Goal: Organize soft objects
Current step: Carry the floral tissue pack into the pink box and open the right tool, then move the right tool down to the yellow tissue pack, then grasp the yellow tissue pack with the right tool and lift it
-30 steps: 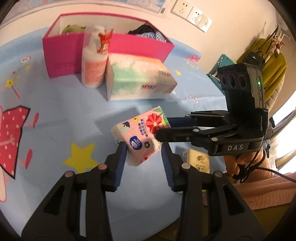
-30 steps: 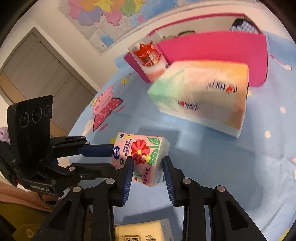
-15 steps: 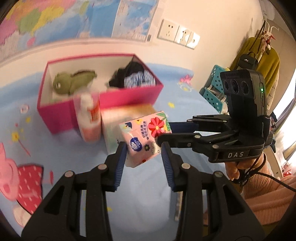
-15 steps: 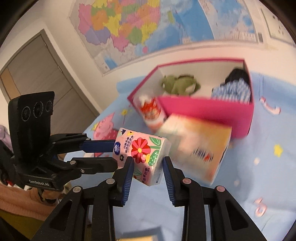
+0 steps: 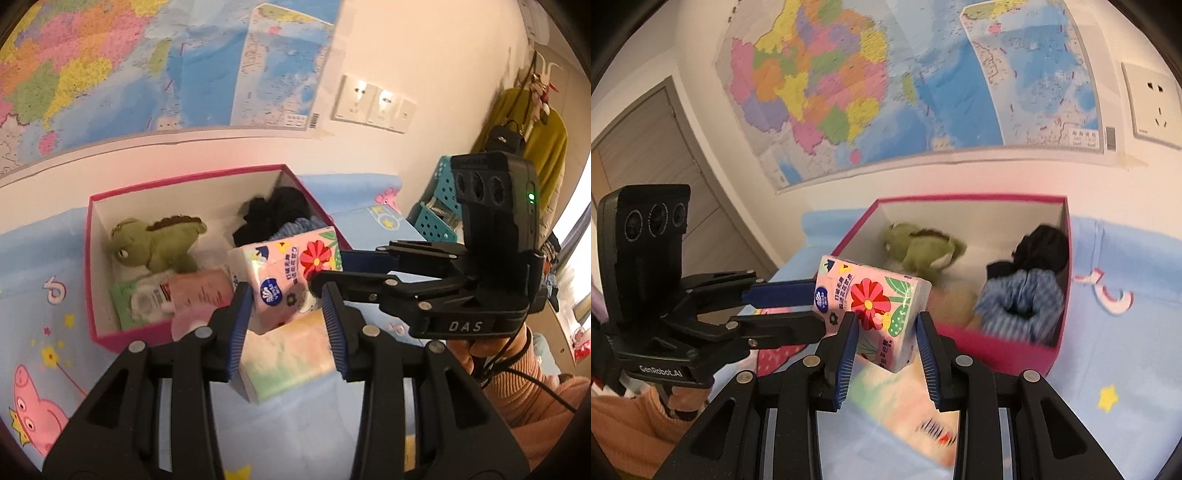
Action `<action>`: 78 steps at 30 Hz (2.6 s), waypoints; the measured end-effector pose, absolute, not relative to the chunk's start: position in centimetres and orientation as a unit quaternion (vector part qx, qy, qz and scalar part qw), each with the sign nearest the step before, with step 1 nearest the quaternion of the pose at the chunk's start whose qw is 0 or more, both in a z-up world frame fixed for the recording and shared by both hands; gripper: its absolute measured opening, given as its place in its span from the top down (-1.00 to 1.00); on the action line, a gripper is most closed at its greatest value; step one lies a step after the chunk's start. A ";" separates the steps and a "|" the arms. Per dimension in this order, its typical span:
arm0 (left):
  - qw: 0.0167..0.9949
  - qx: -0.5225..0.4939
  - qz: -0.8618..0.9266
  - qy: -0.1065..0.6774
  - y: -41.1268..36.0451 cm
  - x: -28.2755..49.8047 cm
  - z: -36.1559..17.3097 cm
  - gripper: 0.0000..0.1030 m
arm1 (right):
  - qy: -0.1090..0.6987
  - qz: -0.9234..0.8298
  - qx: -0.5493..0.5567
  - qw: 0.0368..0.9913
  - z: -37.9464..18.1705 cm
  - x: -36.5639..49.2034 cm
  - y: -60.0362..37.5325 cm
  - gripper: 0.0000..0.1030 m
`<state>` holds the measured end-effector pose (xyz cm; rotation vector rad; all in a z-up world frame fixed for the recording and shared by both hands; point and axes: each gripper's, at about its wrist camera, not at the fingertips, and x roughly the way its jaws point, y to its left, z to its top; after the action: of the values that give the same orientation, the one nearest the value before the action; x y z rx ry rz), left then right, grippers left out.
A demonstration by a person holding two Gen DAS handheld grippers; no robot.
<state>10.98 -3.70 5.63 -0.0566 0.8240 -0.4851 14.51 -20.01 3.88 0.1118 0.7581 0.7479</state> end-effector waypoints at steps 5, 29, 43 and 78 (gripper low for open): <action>0.886 -0.032 -0.219 0.408 -3.2 13.6 5.0 0.20 | 0.364 0.348 0.050 0.863 3.8 16.7 -19.3 0.37; 0.855 -0.076 -0.188 0.478 -1.1 20.2 0.5 0.20 | 0.401 0.276 0.067 0.871 0.5 21.6 -18.4 0.18; 0.889 -0.043 -0.239 0.389 0.4 10.0 4.4 0.12 | 0.366 0.353 0.046 0.860 2.8 13.0 -20.9 0.10; 0.772 0.044 -0.324 0.545 -8.9 -0.8 -6.8 0.10 | 0.519 0.384 0.070 0.760 -8.4 -0.6 -26.0 0.06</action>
<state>-0.84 -8.88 -6.80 0.0947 1.1815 -0.7030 -0.62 -26.03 -8.43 0.1530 1.1291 0.8367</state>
